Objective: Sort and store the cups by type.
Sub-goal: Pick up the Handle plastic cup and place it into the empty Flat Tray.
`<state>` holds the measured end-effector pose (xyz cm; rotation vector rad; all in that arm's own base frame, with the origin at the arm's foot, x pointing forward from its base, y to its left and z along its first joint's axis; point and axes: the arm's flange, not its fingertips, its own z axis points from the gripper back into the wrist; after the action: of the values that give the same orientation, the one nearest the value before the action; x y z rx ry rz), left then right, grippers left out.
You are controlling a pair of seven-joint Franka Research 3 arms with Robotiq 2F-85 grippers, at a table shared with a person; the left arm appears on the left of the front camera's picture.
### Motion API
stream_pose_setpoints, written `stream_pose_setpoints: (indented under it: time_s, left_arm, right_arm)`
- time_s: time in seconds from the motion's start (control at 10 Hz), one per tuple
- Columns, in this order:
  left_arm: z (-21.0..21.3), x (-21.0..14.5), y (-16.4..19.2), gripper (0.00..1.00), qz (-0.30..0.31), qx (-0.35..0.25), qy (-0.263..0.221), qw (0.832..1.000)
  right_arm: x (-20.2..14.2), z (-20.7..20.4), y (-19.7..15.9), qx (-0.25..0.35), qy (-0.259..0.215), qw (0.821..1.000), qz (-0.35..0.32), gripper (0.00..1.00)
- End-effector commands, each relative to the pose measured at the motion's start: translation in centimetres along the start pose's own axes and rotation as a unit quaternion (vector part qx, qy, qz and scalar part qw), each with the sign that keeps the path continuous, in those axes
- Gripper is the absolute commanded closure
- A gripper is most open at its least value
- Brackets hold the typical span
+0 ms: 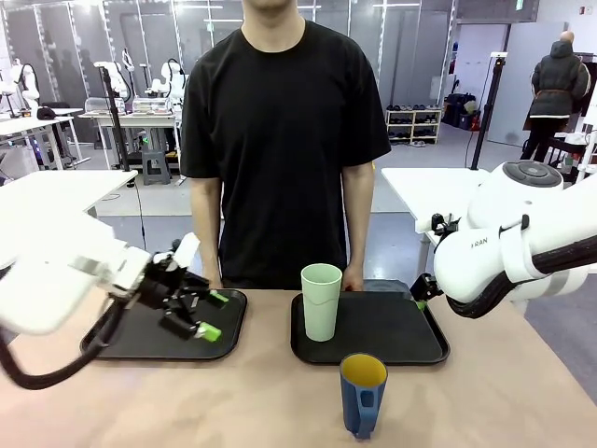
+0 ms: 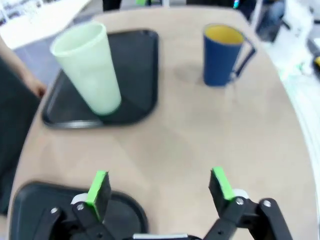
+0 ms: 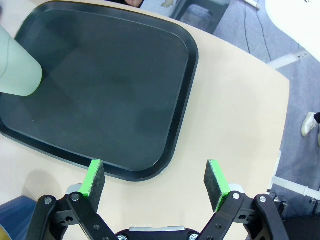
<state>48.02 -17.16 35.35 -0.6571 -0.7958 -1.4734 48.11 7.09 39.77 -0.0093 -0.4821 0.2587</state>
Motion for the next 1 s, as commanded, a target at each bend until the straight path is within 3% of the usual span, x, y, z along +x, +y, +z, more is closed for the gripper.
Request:
stream_pose_setpoints:
  time_s: [0.0,0.3,0.6,0.9]
  left_arm:
    - [3.9,-0.7,-3.2,0.0,0.026,-0.006,0.069,0.997]
    - [10.0,-3.0,-7.0,0.0,0.055,-0.014,0.159,0.986]
    - [11.6,-3.3,-7.9,0.0,0.064,-0.049,0.206,0.975]
    - [11.1,-4.6,-8.0,0.0,0.058,-0.032,0.196,0.978]
  right_arm:
    - [-0.1,0.0,0.0,-0.001,-0.001,1.0,0.002,0.0]
    - [-0.1,0.0,0.0,-0.001,-0.001,1.0,0.002,0.0]
    - [-0.1,0.0,0.0,-0.001,-0.001,1.0,0.002,0.0]
    - [-0.1,0.0,0.0,-0.001,-0.001,1.0,0.002,0.0]
